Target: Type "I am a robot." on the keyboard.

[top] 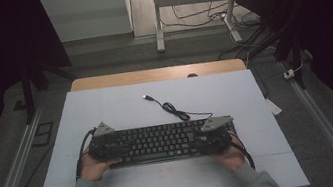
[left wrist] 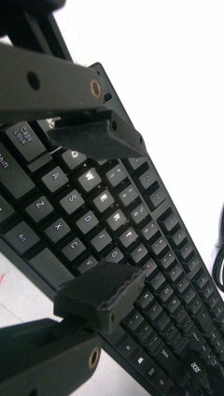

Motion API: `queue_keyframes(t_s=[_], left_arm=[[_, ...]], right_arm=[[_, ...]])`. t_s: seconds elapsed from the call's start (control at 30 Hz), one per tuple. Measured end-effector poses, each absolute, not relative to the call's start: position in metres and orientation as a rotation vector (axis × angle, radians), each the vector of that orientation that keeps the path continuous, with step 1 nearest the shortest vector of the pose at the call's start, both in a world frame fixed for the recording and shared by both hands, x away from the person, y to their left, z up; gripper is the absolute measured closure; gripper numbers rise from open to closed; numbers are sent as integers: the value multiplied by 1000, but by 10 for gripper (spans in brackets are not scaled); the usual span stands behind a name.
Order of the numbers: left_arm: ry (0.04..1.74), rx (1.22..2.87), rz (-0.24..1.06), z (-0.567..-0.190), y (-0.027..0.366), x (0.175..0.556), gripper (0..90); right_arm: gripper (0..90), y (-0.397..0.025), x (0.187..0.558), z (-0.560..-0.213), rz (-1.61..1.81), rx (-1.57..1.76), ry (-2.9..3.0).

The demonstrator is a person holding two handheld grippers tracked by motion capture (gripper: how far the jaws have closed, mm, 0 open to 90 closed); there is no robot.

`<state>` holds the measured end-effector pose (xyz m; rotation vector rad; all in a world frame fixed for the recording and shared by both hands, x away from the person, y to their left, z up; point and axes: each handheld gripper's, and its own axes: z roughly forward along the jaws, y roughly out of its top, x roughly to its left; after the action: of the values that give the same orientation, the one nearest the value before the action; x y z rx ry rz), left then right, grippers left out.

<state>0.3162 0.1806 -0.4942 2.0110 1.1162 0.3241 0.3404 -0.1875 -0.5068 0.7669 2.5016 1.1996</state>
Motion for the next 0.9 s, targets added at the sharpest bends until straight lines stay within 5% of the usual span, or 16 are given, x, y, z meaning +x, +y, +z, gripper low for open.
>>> queue_keyframes(t_s=[0.67,0.9], left_arm=[[1142,2012,321,-495,177,318,281],[1138,2019,315,-496,175,319,274]], right_arm=[[437,-184,341,-503,1223,750,2492],[522,-174,343,-499,1258,722,2505]])
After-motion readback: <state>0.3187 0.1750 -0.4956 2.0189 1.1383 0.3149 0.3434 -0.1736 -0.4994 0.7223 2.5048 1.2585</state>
